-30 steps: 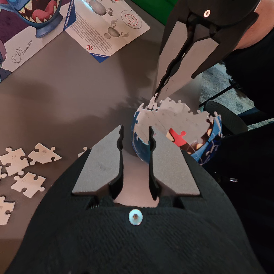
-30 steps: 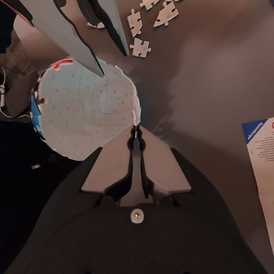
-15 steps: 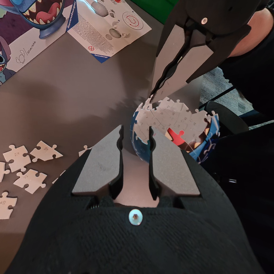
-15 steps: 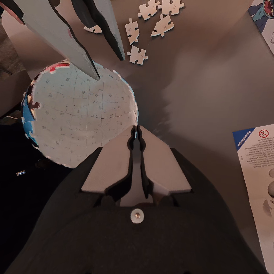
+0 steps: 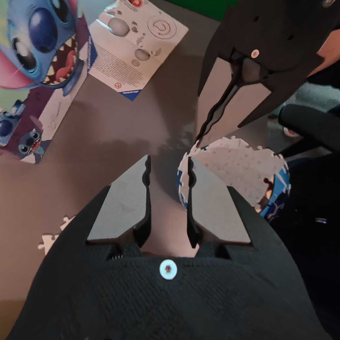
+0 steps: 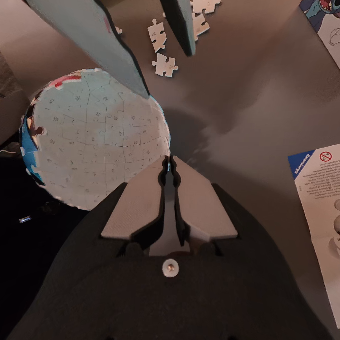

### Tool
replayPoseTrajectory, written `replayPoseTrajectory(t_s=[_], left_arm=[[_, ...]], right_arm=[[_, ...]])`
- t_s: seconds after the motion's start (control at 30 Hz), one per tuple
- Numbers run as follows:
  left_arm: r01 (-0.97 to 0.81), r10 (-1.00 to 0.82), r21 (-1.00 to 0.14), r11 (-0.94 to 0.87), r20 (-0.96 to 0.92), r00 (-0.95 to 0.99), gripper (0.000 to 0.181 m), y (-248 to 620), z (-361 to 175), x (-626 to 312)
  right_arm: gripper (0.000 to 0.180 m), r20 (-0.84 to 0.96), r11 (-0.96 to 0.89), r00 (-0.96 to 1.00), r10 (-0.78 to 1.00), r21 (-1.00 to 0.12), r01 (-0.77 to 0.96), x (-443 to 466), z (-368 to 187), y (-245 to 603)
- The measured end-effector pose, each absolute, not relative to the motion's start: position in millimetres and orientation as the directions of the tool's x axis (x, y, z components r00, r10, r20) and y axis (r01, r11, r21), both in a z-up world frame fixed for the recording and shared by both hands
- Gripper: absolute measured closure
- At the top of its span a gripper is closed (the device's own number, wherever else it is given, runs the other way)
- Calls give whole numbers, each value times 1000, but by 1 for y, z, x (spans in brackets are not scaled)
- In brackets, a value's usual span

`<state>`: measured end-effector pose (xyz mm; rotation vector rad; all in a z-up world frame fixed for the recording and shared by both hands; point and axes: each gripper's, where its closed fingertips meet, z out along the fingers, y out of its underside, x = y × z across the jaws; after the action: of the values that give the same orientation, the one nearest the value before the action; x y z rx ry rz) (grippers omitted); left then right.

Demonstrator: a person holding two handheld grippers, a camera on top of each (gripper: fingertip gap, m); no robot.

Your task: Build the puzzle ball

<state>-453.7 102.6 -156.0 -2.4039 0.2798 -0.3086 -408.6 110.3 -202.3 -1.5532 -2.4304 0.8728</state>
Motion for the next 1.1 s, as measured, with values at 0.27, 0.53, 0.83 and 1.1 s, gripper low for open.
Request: replayPoseTrajectory(t_s=[0.27, 0.53, 0.83, 1.1], left_arm=[[-263, -405, -567, -781, 138, 904, 143, 108, -178, -437], [-308, -441, -528, -791, 143, 886, 150, 107, -179, -433], [-365, -476, -463, -808, 149, 867, 152, 106, -185, -429], [-408, -503, -405, -818, 161, 849, 161, 106, -193, -425]], right_arm=[[180, -200, 288, -451, 870, -537, 793, -411, -202, 109], [180, -208, 271, -447, 870, -555, 786, -413, -201, 110], [180, -222, 259, -442, 869, -556, 790, -413, -201, 109], [180, -225, 266, -448, 865, -552, 791, -413, -201, 110]])
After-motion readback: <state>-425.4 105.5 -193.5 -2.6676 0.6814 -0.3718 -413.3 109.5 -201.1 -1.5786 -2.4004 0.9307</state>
